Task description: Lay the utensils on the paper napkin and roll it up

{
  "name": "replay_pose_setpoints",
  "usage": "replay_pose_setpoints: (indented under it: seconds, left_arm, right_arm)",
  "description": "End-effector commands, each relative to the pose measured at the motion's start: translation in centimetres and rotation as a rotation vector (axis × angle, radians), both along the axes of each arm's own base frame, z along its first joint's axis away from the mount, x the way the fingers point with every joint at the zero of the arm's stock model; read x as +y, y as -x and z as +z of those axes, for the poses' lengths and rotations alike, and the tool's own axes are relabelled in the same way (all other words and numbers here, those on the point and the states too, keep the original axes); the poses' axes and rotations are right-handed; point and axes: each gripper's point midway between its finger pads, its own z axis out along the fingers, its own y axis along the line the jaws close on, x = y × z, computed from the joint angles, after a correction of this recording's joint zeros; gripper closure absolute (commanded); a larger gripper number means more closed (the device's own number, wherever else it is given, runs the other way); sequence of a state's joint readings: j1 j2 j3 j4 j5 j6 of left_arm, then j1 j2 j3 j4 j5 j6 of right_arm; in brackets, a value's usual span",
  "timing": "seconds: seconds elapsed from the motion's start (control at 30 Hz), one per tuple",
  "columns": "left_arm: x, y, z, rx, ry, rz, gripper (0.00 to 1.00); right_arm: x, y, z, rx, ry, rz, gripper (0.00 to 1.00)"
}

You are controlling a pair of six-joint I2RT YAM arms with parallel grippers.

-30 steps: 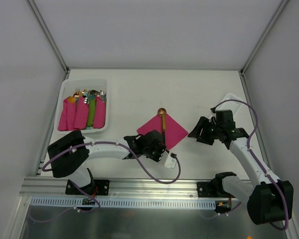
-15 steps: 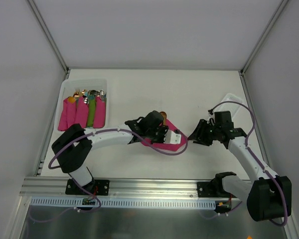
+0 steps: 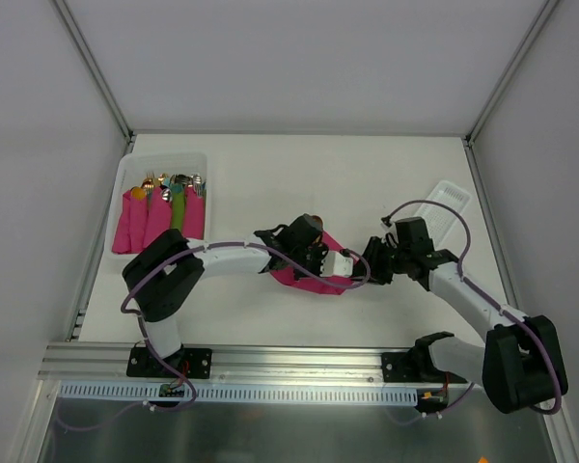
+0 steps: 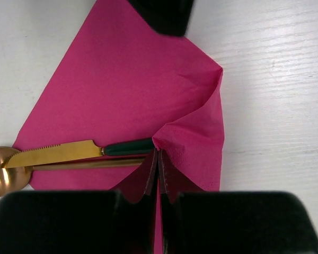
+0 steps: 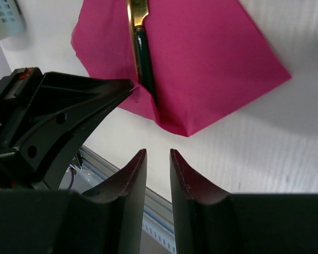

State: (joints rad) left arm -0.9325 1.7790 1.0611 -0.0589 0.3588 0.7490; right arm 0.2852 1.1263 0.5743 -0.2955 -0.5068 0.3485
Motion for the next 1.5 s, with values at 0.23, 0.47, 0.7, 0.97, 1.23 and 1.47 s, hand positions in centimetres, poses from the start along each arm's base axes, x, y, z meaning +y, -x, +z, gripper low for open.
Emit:
replay_pose_setpoints:
  seconds: [0.23, 0.47, 0.7, 0.97, 1.23, 1.47]
  left_arm:
    - [-0.8, -2.1, 0.8, 0.040, 0.040, 0.061, 0.99]
    - [-0.5, -2.1, 0.5, 0.051, 0.034, 0.073, 0.97]
    - [-0.6, -2.3, 0.6, 0.059, 0.037, 0.089, 0.93]
    - [-0.4, -3.1, 1.8, 0.038, 0.043, 0.153, 0.83]
    - [3.9, -4.0, 9.3, 0.199, 0.152, 0.460, 0.50]
    - [11.5, -3.2, 6.9, 0.486, 0.087, 0.789, 0.43]
  right_arm:
    - [4.7, -0.2, -0.6, 0.015, -0.090, 0.052, 0.77]
    - [5.7, -0.9, -1.8, 0.031, -0.085, 0.052, 0.78]
    - [7.0, -1.2, -3.2, 0.058, -0.079, 0.065, 0.80]
    - [6.5, -0.7, -5.5, 0.111, -0.032, 0.047, 0.83]
    - [6.2, -0.3, -6.4, 0.140, -0.012, 0.030, 0.83]
    - [6.2, -0.2, -6.2, 0.132, 0.006, 0.043, 0.83]
